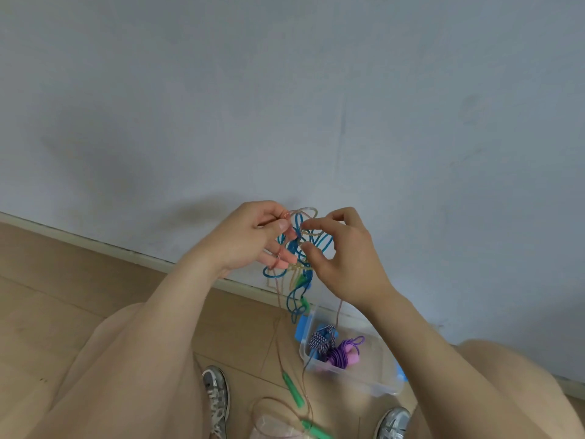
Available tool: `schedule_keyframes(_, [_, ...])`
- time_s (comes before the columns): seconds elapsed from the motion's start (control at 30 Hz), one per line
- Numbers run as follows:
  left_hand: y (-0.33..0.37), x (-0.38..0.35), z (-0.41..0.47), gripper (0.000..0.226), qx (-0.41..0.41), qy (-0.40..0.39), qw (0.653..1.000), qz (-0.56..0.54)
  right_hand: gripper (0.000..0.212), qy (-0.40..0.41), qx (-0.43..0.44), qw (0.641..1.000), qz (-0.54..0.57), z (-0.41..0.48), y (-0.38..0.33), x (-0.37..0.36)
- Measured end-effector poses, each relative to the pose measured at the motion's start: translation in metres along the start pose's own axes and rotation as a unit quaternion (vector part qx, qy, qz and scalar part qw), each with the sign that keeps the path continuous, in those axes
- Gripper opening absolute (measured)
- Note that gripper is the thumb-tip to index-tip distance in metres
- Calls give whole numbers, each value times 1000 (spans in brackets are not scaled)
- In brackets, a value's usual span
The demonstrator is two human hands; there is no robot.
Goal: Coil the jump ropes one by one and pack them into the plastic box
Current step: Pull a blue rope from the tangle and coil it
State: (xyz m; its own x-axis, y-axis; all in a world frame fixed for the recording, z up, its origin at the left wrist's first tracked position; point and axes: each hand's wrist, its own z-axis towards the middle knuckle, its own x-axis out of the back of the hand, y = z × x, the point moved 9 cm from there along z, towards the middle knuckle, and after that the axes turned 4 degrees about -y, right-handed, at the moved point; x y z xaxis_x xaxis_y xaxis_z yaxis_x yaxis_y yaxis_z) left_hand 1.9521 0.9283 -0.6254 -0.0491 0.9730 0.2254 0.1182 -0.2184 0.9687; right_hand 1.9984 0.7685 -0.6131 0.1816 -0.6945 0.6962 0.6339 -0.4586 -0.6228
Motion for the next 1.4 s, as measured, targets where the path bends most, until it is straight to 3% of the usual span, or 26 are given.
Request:
schedule_keyframes(0.2, [6,4,-1,9,-11,16,999,-32,10,40,-9,998,46,1,-4,8])
schedule_keyframes(0.4, [6,6,-1,17,-4,38,998,-59,15,11,-29,998,59,1,-2,1])
schedule_keyframes(0.63, [0,3,1,23,13,27,999,-40,4,-18,-49,998,41,5,3,-3])
schedule_keyframes(0.83, [4,5,4,15,6,13,999,-33,18,-36,-80,995,49,7,7,-1])
schedule_keyframes(1.0, [3,14,4,20,-11,35,991,128,18,-58,-95,990,82,5,9,-4])
schedule_keyframes(1.13, [0,9,4,9,-14,2,986,165,20,-63,-84,989,101,4,8,-4])
schedule_keyframes(1.4, [-2,14,6,5,-15,38,968,249,30,-109,-104,983,107,1,7,-11])
